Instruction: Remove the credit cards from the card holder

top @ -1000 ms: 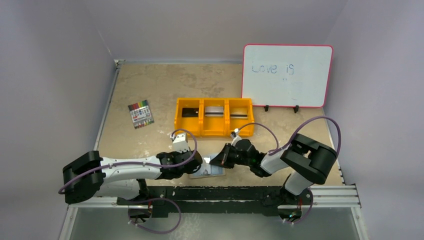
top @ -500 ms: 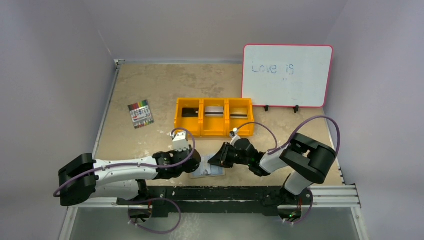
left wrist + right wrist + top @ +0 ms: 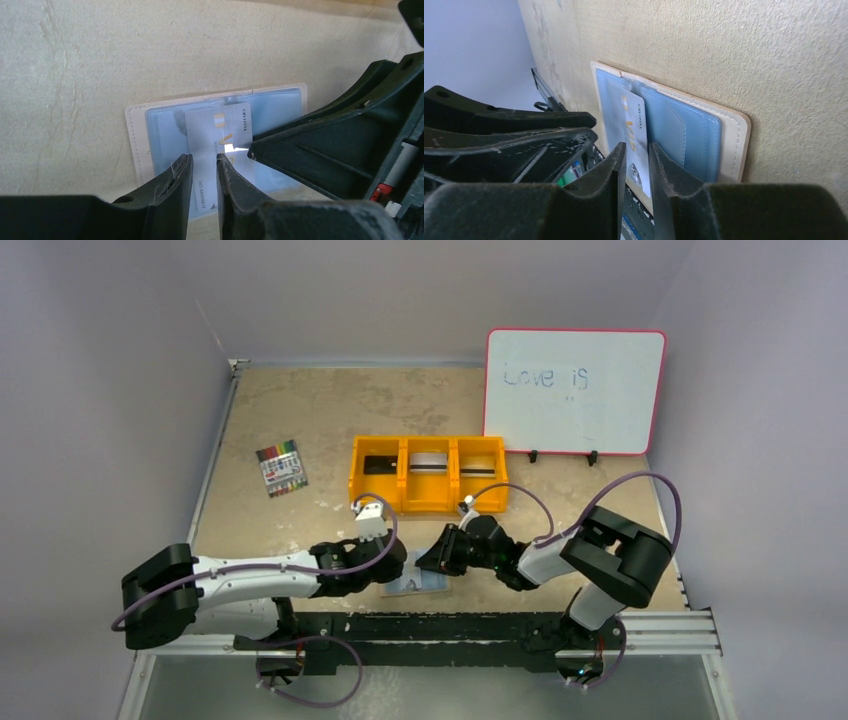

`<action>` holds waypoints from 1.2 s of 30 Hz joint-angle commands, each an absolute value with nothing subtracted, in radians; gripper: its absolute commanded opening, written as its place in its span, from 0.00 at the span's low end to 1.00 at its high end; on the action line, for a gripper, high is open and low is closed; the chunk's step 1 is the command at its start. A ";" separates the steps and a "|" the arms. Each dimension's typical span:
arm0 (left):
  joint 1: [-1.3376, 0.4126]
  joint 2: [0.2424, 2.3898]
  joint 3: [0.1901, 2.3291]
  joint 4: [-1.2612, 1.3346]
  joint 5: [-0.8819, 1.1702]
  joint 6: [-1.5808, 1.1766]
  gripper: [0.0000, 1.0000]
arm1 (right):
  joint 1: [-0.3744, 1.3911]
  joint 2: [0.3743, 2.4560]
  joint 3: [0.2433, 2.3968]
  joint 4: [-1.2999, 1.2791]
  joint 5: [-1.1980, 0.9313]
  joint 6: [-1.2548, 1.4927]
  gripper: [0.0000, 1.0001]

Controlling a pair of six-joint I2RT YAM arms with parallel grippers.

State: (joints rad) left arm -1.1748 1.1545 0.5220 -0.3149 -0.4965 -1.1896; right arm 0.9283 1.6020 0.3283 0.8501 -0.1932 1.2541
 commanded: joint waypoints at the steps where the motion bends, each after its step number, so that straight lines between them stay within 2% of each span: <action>1: -1.179 1.201 0.518 -0.259 -0.453 -1.222 0.23 | 0.925 1.578 0.344 0.822 -0.167 1.234 0.27; 13: -1.180 1.249 0.491 -0.285 -0.437 -1.280 0.16 | 0.924 1.641 0.333 0.942 -0.216 1.271 0.32; 17: -1.180 1.234 0.482 -0.287 -0.439 -1.281 0.13 | 0.925 1.662 0.309 1.033 -0.213 1.298 0.27; 23: -1.180 1.225 0.480 -0.292 -0.447 -1.282 0.11 | 0.924 1.646 0.325 0.987 -0.204 1.282 0.10; 32: -1.180 1.214 0.488 -0.327 -0.475 -1.285 0.09 | 0.925 1.589 0.298 0.936 -0.159 1.288 0.00; 36: -1.180 1.208 0.495 -0.343 -0.483 -1.284 0.08 | 0.924 1.584 0.284 0.943 -0.156 1.294 0.00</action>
